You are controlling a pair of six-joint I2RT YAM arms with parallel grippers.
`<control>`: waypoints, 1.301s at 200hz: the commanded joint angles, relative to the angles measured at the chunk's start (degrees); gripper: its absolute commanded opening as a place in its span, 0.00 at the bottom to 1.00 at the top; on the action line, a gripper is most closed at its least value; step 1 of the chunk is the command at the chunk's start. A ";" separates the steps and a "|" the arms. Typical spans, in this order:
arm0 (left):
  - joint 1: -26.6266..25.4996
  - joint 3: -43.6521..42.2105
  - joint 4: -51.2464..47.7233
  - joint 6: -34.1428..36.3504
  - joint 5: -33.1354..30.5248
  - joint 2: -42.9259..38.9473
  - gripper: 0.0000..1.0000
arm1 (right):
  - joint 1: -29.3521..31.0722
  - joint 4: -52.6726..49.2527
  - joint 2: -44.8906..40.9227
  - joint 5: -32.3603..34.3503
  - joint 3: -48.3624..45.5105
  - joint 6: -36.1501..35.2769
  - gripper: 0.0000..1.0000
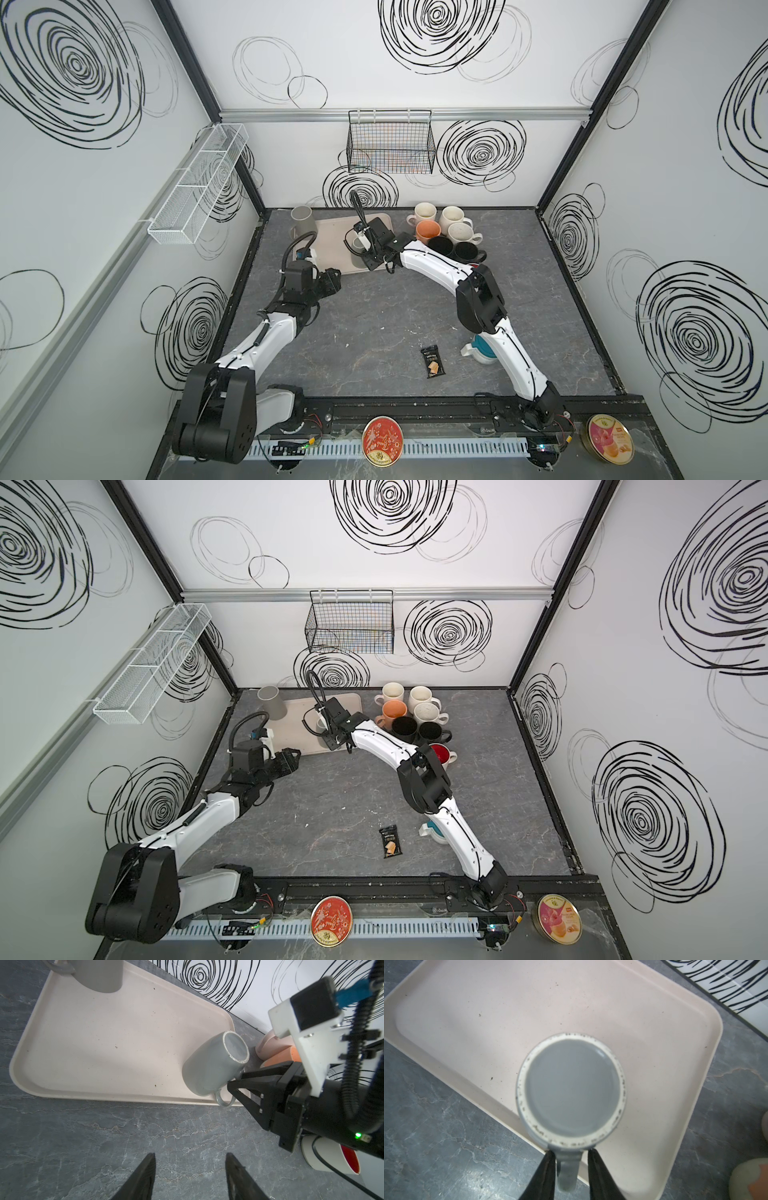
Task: Turn the mug right side up
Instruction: 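Lift the grey mug off the tray with the right gripper, then raise the grey mug and tilt its opening toward the approaching left gripper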
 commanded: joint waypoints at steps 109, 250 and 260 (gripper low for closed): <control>3.23 -4.47 8.76 -1.47 6.71 -6.27 0.58 | -0.58 13.19 -9.06 -3.35 -8.05 0.85 0.00; 7.47 -8.56 25.16 -5.63 19.79 -12.10 0.64 | -3.24 50.96 -29.27 -15.26 -33.37 13.49 0.00; 7.09 -7.23 23.32 -3.64 20.07 -13.51 0.65 | -3.17 51.68 -30.67 -15.62 -33.71 13.44 0.00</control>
